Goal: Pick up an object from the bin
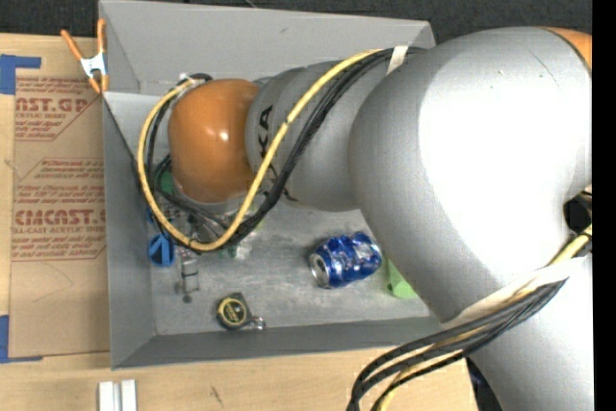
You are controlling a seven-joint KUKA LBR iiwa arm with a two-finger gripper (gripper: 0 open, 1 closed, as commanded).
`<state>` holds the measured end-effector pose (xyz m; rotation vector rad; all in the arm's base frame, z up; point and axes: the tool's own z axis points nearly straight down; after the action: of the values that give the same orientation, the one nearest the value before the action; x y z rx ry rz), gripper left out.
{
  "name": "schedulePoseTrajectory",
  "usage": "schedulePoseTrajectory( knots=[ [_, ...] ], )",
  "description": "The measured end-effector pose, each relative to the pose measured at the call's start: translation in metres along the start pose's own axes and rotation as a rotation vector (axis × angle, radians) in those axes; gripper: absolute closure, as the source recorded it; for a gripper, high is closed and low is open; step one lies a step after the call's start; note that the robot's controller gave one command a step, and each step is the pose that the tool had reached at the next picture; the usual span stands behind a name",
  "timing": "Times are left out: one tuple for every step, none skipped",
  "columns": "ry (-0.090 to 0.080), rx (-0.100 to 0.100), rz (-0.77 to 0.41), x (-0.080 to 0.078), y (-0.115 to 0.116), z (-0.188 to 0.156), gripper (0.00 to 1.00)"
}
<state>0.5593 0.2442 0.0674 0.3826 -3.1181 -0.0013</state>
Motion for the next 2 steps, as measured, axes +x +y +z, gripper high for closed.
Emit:
schedulePoseTrajectory(
  knots=[
    [-0.005,0.000,-0.365,0.002,-0.011,-0.033,0.00],
    [-0.005,0.000,-0.671,-0.020,-0.001,-0.033,0.00]
  ],
)
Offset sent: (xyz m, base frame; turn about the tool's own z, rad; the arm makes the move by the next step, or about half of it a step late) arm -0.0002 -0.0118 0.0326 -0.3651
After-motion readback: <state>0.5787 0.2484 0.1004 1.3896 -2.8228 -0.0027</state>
